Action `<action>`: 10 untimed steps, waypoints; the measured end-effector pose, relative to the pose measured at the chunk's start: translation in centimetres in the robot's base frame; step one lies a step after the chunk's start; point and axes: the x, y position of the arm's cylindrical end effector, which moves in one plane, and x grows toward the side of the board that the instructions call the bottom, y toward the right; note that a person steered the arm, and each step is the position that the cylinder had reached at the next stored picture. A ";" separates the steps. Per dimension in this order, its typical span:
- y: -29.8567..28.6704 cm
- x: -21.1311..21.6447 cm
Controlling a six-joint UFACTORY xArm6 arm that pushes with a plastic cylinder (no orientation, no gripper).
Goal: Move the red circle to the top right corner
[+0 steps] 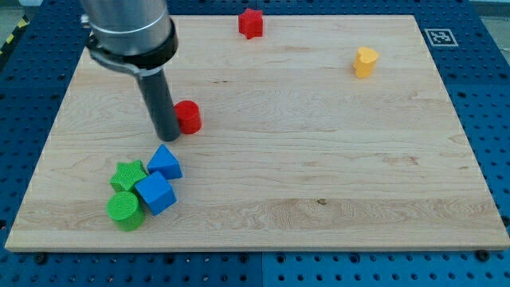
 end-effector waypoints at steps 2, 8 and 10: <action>7.3 -4.7; 0.3 -14.4; 7.3 -14.0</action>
